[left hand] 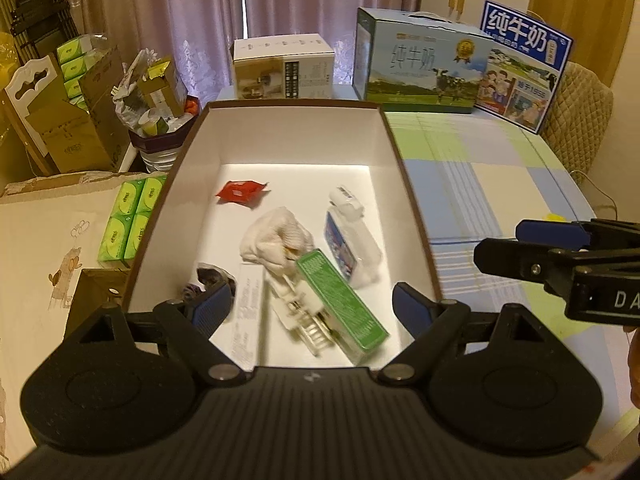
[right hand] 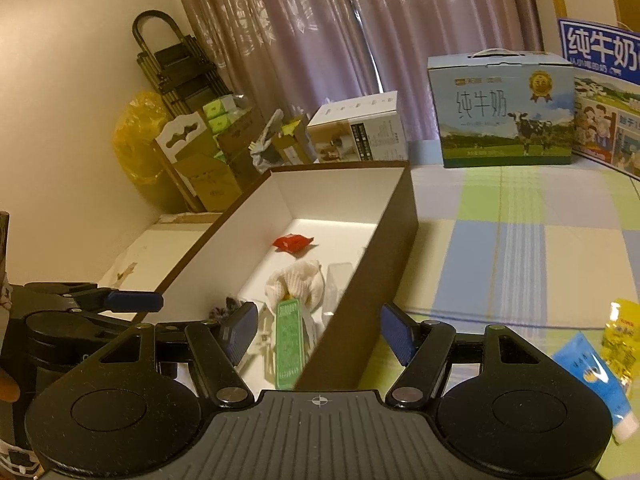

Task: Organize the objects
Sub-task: 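Withdraw both tools from the box toward the blue tube and yellow packet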

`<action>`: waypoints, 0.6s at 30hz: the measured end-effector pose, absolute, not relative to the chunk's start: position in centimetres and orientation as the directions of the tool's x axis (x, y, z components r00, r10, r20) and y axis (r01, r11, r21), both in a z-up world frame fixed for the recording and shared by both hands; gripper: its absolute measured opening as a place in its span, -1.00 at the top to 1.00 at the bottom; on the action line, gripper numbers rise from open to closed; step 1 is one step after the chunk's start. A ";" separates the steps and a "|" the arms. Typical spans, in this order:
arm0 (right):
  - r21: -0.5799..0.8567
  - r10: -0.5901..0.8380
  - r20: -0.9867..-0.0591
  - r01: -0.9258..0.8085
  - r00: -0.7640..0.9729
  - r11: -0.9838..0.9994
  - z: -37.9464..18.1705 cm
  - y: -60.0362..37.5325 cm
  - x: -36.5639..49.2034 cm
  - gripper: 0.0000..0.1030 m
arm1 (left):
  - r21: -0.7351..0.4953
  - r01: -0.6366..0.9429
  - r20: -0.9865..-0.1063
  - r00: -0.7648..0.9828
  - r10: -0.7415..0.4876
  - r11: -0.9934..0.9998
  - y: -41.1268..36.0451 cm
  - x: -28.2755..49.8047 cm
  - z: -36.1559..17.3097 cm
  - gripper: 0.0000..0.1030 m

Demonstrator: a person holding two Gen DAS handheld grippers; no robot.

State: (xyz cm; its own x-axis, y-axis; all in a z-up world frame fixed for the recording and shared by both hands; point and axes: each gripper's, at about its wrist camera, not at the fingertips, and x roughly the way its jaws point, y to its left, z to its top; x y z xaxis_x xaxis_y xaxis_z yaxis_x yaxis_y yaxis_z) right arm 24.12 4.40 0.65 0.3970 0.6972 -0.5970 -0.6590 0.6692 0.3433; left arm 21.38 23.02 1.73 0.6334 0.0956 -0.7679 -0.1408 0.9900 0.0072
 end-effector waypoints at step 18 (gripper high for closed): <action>0.358 0.667 -0.642 -0.622 0.378 0.696 -0.6 -8.6 23.3 -0.26 | -0.003 -0.124 -0.774 0.629 0.077 0.992 11.4 18.9 1.3 -0.66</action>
State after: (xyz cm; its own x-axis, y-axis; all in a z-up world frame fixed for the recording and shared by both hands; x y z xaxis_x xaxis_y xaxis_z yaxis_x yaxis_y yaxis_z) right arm 23.35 -8.59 -0.56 0.3776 0.6674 -0.6418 -0.6225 0.6961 0.3576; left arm 18.95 11.43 1.35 0.6289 0.0766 -0.7737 -0.1242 0.9923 -0.0027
